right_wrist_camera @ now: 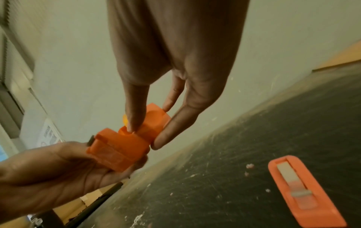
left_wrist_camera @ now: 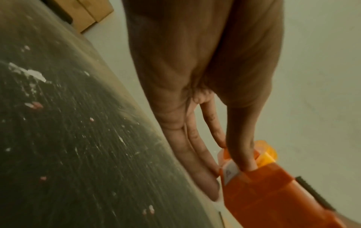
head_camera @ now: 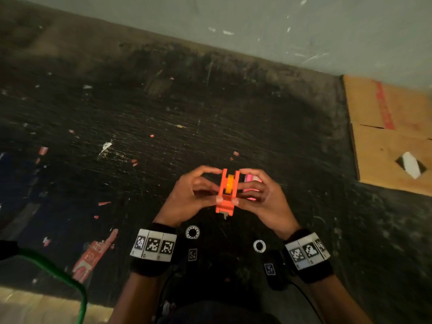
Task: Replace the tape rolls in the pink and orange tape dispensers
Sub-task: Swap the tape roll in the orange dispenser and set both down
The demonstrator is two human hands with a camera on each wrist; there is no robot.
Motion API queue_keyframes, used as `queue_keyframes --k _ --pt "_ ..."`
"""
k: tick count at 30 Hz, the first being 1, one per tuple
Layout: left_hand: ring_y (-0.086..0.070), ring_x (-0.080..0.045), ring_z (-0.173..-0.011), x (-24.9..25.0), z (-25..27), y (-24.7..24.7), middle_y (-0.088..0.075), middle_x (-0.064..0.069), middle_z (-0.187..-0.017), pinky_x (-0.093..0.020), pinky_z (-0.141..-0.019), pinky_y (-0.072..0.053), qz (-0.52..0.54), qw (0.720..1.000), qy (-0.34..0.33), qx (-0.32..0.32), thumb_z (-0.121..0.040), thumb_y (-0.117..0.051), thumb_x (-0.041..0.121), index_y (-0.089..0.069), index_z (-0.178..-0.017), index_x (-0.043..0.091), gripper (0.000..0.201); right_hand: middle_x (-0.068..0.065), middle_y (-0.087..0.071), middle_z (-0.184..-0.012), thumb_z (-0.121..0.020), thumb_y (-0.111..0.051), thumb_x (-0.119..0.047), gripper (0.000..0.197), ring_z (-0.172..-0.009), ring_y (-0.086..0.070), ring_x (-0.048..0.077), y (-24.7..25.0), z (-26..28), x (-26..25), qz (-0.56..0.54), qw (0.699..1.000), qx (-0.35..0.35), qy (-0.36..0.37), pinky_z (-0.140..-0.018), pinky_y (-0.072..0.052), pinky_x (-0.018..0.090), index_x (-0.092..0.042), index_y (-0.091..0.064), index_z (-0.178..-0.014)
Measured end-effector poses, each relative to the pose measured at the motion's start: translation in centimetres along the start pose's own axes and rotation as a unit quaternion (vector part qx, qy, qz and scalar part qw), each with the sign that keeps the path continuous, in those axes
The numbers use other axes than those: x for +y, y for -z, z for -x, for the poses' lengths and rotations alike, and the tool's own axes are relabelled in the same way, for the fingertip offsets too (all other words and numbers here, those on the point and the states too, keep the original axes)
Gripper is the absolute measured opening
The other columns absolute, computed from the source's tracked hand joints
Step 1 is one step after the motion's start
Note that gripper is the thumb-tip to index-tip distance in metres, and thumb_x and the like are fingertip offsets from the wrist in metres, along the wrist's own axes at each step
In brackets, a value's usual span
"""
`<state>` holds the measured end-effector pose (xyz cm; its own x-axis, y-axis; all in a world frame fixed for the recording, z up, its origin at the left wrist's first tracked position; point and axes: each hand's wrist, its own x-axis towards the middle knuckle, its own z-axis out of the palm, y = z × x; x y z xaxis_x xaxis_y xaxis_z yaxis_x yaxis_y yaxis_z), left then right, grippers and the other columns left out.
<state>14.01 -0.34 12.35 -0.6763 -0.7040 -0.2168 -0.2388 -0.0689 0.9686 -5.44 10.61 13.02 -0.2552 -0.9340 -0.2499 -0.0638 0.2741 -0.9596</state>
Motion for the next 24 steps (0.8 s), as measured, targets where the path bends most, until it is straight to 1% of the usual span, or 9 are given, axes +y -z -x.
queue_keyframes --k 3,7,9,11,14,16,18,22,24 --pt "-0.075 -0.015 -0.094 1.4 2.4 -1.0 -0.077 -0.006 -0.095 -0.035 -0.091 -0.058 0.031 0.999 0.011 -0.001 -0.067 -0.088 0.005 -0.062 -0.121 0.029 0.064 0.000 -0.079 -0.106 -0.073 -0.088 -0.003 0.070 -0.095 -0.077 0.015 0.3 2.9 -1.0 0.013 1.000 -0.006 0.014 -0.085 -0.060 0.027 -0.025 -0.058 -0.132" --pt "-0.075 -0.020 -0.093 2.0 4.7 -2.3 -0.077 -0.008 -0.097 -0.039 -0.088 -0.059 0.051 0.999 0.007 0.001 -0.066 -0.089 0.007 -0.062 -0.121 0.029 0.065 0.003 -0.079 -0.106 -0.074 -0.088 -0.004 0.072 -0.096 -0.078 0.018 0.5 5.4 -1.3 0.014 1.000 -0.007 0.027 -0.090 -0.061 0.036 -0.028 -0.057 -0.134" --pt "-0.075 -0.021 -0.093 2.0 5.3 -2.9 -0.076 -0.011 -0.097 -0.039 -0.088 -0.059 0.060 0.998 0.000 0.003 -0.065 -0.089 0.006 -0.061 -0.123 0.029 0.069 0.002 -0.079 -0.107 -0.074 -0.087 -0.003 0.075 -0.096 -0.077 0.018 0.7 6.0 -1.1 0.012 0.999 -0.009 0.031 -0.090 -0.061 0.036 -0.029 -0.056 -0.137" --pt "-0.075 -0.020 -0.093 2.1 5.5 -3.1 -0.075 -0.010 -0.098 -0.035 -0.086 -0.059 0.053 0.999 -0.007 -0.007 -0.066 -0.089 0.007 -0.059 -0.129 0.032 0.074 0.001 -0.079 -0.107 -0.075 -0.087 -0.003 0.078 -0.096 -0.077 0.017 0.9 6.4 -0.8 0.014 0.999 -0.012 0.034 -0.089 -0.061 0.034 -0.031 -0.056 -0.140" --pt "-0.074 -0.014 -0.099 2.6 5.6 -3.1 -0.075 -0.003 -0.107 -0.031 -0.087 -0.058 0.019 0.999 0.004 -0.034 -0.068 -0.089 0.011 -0.055 -0.133 0.039 0.078 0.001 -0.078 -0.112 -0.075 -0.087 -0.006 0.079 -0.098 -0.077 0.019 1.0 6.7 -0.5 0.018 0.999 -0.016 0.033 -0.094 -0.060 0.038 -0.031 -0.055 -0.143" --pt "-0.074 -0.013 -0.099 2.8 5.6 -3.0 -0.075 -0.002 -0.108 -0.034 -0.091 -0.058 0.000 0.999 0.003 -0.046 -0.069 -0.088 0.012 -0.055 -0.134 0.039 0.077 0.003 -0.077 -0.113 -0.074 -0.088 -0.009 0.079 -0.101 -0.076 0.020 1.0 6.9 -0.3 0.013 0.999 -0.017 0.031 -0.097 -0.059 0.040 -0.031 -0.055 -0.143" --pt "-0.074 -0.014 -0.098 2.7 5.6 -2.9 -0.075 -0.003 -0.106 -0.037 -0.092 -0.059 -0.005 0.999 0.005 -0.047 -0.069 -0.089 0.012 -0.056 -0.132 0.037 0.076 0.003 -0.077 -0.113 -0.073 -0.089 -0.011 0.079 -0.103 -0.076 0.019 0.9 7.0 0.0 0.015 0.999 -0.017 0.027 -0.098 -0.058 0.041 -0.033 -0.056 -0.141" --pt "-0.074 -0.020 -0.095 2.1 5.2 -2.9 -0.074 -0.008 -0.102 -0.038 -0.089 -0.059 -0.013 0.999 0.007 -0.041 -0.068 -0.088 0.006 -0.058 -0.127 0.035 0.072 0.004 -0.077 -0.111 -0.076 -0.087 -0.009 0.077 -0.102 -0.075 0.020 0.4 6.9 1.1 0.011 1.000 -0.010 0.027 -0.098 -0.058 0.042 -0.035 -0.056 -0.141" --pt "-0.074 -0.020 -0.095 1.7 5.1 -2.3 -0.074 -0.008 -0.103 -0.034 -0.086 -0.060 -0.015 0.999 0.012 -0.026 -0.069 -0.087 0.005 -0.058 -0.127 0.034 0.071 0.004 -0.077 -0.111 -0.077 -0.085 -0.006 0.077 -0.103 -0.075 0.020 0.6 7.1 1.7 0.007 1.000 0.003 0.024 -0.098 -0.058 0.041 -0.038 -0.055 -0.140"
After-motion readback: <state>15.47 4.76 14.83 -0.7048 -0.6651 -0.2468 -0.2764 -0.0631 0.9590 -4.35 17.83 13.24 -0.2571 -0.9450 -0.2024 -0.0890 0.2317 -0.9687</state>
